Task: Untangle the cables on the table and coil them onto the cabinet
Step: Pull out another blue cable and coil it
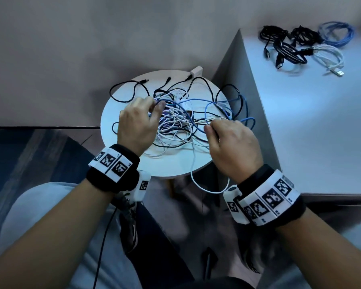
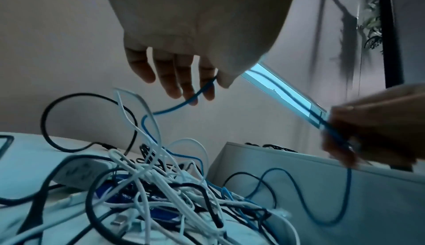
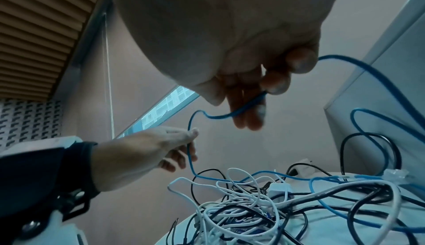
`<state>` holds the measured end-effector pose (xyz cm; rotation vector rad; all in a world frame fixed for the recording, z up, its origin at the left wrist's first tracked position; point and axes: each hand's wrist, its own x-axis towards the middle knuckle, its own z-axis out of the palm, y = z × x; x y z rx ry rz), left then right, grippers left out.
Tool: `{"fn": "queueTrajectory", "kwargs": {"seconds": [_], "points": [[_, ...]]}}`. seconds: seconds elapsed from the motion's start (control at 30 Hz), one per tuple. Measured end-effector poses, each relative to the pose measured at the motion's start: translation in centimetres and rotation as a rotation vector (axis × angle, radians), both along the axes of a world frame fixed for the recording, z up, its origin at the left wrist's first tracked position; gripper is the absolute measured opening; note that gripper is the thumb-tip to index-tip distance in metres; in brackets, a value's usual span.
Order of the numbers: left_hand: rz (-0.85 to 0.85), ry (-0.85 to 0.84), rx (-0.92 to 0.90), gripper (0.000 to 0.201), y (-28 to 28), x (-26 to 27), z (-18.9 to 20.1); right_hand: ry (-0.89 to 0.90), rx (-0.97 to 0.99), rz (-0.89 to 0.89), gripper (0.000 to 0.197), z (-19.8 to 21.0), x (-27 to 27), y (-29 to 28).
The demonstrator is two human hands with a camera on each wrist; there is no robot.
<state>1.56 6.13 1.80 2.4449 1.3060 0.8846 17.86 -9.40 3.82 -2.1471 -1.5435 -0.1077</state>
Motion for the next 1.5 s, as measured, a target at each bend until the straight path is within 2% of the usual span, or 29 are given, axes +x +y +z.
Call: {"fn": "queueTrajectory", "kwargs": {"seconds": [0.07,0.17,0.2,0.23,0.3,0.33,0.37,0.43,0.5,0.57,0.63,0.7,0.77,0.8,0.87,0.93,1.0,1.1,1.17,1.23,1.3,1.33,1.4,1.47,1.5], "points": [[-0.074,-0.048,0.077,0.038,-0.8,0.5,0.3,-0.112,-0.016,-0.025,0.043,0.2,-0.9,-0.2],[-0.271,-0.152,0.152,0.035,-2.1,0.8,1.3,-0.214,0.091,0.019,0.05,0.8,-2.4,-0.3],[-0.345,-0.184,0.174,0.032,-2.5,0.9,1.6,-0.16,0.144,0.085,0.052,0.8,-2.7,-0.3],[-0.408,-0.202,0.199,0.03,-2.9,0.9,1.8,-0.012,0.191,0.166,0.051,0.9,-2.8,-0.2],[-0.476,-0.183,0.244,0.029,-3.5,1.1,1.9,0.412,0.236,0.26,0.039,0.9,-2.6,0.0],[-0.477,-0.158,0.258,0.029,-3.5,1.1,1.8,0.546,0.239,0.262,0.03,0.9,-2.4,0.0],[-0.451,-0.127,0.264,0.027,-3.2,1.1,1.6,0.583,0.269,0.25,0.022,1.2,-2.0,0.0],[-0.321,-0.112,0.213,0.024,-1.8,0.7,1.2,0.571,0.387,0.209,0.017,1.9,-1.2,0.0],[-0.144,-0.194,0.046,0.031,-0.6,0.2,1.1,0.579,0.43,0.153,0.019,2.2,-0.4,0.3],[-0.055,-0.254,-0.052,0.036,-0.3,0.0,1.1,0.548,0.314,0.099,0.017,1.7,0.2,0.6],[-0.078,-0.252,-0.037,0.035,-0.9,0.1,1.4,0.495,0.106,0.08,0.018,0.8,0.1,0.5],[-0.132,-0.216,0.037,0.034,-1.8,0.6,1.6,0.339,-0.002,0.077,0.039,0.2,-0.6,0.2],[-0.18,-0.151,0.153,0.031,-2.3,1.2,1.5,0.144,-0.001,0.104,0.062,0.4,-1.8,-0.4],[-0.208,-0.122,0.214,0.029,-2.5,1.5,1.3,0.102,0.019,0.139,0.069,0.7,-2.5,-0.6],[-0.271,-0.083,0.281,0.027,-2.9,2.0,1.1,0.172,-0.009,0.23,0.069,0.9,-3.9,-0.8],[-0.306,-0.098,0.288,0.025,-2.8,2.0,0.8,0.356,-0.092,0.287,0.064,0.7,-4.6,-0.7],[-0.258,-0.151,0.232,0.026,-1.9,1.4,0.7,0.49,-0.064,0.309,0.047,0.4,-4.6,-0.7],[-0.059,-0.221,0.019,0.036,-0.7,0.3,1.1,0.439,0.021,0.342,0.026,0.4,-4.4,-0.8],[-0.014,-0.284,-0.193,0.044,-0.6,0.1,1.6,0.381,-0.069,0.379,0.022,0.5,-4.2,-0.6],[-0.104,-0.415,-0.41,0.046,-1.1,0.4,2.0,0.341,-0.246,0.41,0.02,0.2,-3.8,-0.4],[-0.243,-0.525,-0.529,0.04,-1.7,0.6,2.1,0.3,-0.401,0.402,0.017,-0.1,-3.5,-0.5],[-0.295,-0.535,-0.523,0.035,-1.9,0.6,2.1,0.284,-0.44,0.38,0.014,-0.3,-3.4,-0.5],[-0.363,-0.468,-0.391,0.03,-2.5,0.6,2.2,0.318,-0.426,0.339,0.013,-0.5,-3.1,-0.7],[-0.402,-0.347,-0.173,0.024,-3.0,0.8,1.9,0.483,-0.334,0.351,0.029,-0.3,-2.9,-0.6],[-0.413,-0.296,-0.077,0.019,-3.2,1.0,1.6,0.624,-0.282,0.376,0.036,-0.1,-2.9,-0.5]]}}
